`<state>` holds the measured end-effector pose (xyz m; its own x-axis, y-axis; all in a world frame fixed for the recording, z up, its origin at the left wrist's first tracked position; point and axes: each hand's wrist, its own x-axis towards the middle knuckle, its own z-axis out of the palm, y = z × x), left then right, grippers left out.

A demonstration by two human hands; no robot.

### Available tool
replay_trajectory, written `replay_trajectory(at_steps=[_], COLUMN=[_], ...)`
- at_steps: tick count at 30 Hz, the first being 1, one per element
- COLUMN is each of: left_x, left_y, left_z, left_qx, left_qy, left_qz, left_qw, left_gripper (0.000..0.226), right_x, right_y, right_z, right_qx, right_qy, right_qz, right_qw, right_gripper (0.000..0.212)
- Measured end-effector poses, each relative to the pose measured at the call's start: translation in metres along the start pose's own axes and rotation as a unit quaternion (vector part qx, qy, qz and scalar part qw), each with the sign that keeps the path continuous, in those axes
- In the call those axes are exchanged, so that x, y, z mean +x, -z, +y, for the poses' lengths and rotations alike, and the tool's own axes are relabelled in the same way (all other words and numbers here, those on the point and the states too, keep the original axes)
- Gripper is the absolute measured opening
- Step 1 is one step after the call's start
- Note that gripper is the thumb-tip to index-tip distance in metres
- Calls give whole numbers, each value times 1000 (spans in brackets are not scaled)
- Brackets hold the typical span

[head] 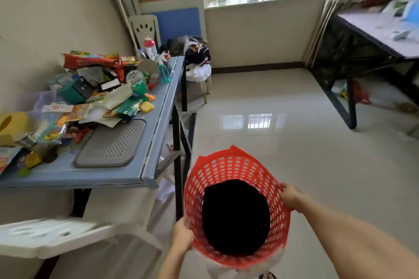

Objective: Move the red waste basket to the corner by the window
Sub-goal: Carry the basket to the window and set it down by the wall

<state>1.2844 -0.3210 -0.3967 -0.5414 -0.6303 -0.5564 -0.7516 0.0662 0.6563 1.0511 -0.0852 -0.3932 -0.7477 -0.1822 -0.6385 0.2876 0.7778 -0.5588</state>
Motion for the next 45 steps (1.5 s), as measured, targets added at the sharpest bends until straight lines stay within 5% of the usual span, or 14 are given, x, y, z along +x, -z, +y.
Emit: replay_trajectory(at_steps=[22, 45], left_x=[163, 418], left_y=[-119, -109], left_z=[266, 530], left_qx=[73, 179], left_qy=[-92, -272], left_qz=[-141, -173], left_qw=[983, 930], left_gripper=[73, 24], right_x=[131, 297], right_y=[195, 256], right_z=[-7, -172], right_qx=[134, 232], right_qy=[-54, -61], right_qz=[92, 216], right_qw=[985, 947], right_gripper=[42, 22])
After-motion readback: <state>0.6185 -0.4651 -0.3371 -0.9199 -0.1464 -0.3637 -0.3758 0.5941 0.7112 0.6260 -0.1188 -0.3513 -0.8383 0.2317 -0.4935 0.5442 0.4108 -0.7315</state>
